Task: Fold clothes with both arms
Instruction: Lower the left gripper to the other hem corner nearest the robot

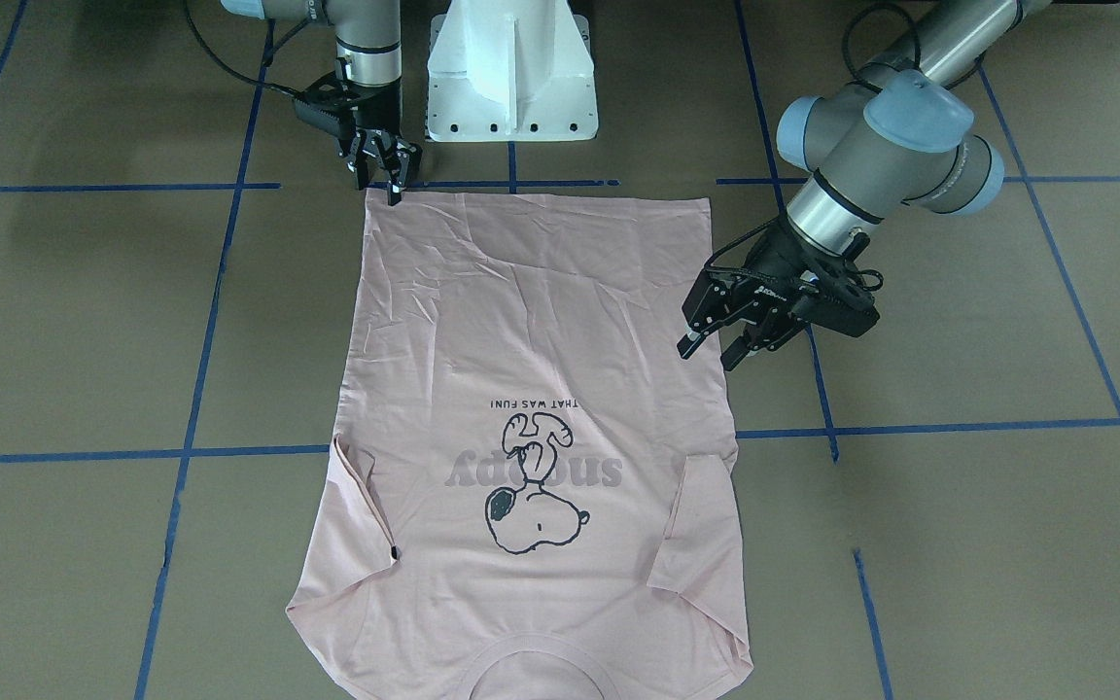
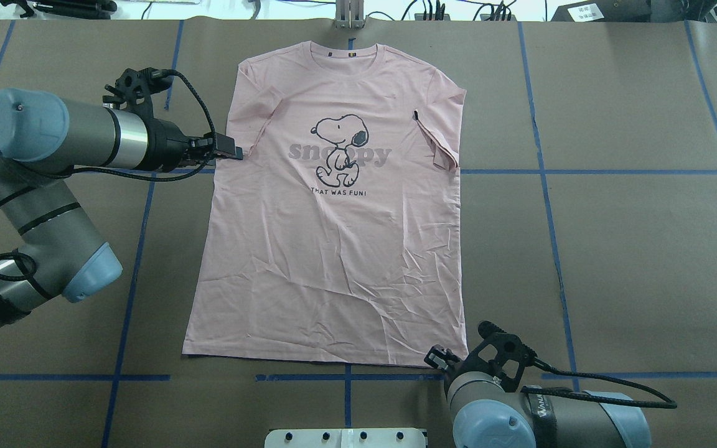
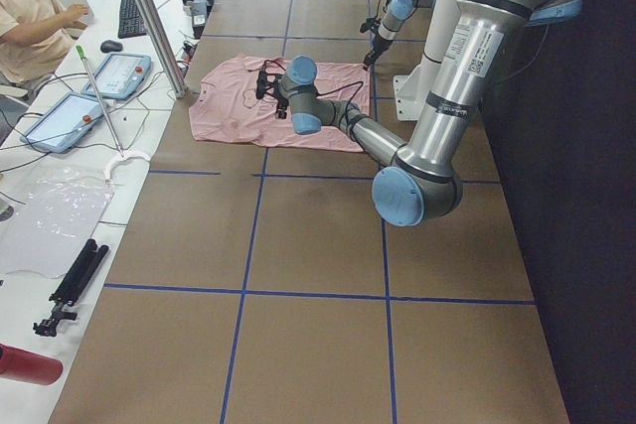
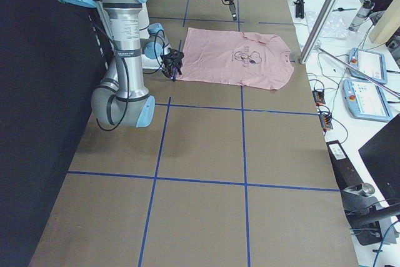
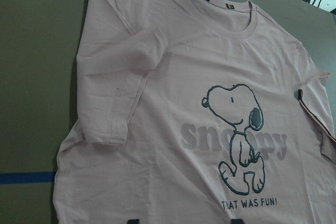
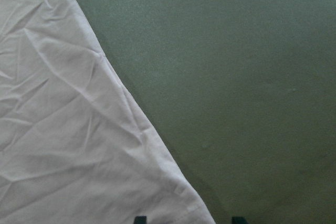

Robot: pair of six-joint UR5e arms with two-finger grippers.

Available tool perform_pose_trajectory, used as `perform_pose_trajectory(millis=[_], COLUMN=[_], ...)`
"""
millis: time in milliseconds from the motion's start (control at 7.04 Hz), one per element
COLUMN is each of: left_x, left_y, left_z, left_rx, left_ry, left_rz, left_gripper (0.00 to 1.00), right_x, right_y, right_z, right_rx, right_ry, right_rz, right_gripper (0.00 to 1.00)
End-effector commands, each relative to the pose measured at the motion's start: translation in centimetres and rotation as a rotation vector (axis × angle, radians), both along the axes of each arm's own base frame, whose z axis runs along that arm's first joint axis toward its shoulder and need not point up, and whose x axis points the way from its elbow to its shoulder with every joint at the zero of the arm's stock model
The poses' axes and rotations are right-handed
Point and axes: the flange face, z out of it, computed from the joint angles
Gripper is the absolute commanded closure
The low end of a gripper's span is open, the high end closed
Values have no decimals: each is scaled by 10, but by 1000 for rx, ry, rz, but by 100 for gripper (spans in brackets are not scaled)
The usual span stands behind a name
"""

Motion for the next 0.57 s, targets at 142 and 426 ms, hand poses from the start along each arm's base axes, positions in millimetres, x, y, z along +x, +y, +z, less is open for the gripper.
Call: perform_pose_trajectory(millis=[142,426], left_x=[-1,-5], left_y=[0,7], left_z=[0,-8], left_rx=[1,-44], left_ry=[1,34], left_rz=[0,-15], left_gripper=[34,33], right_x=[2,9], right_y=[-1,2], right_z=[-1,-8], right_rx=[-22,-52], right_ry=[-3,-24], right_rz=[-12,-32], right_gripper=[100,100])
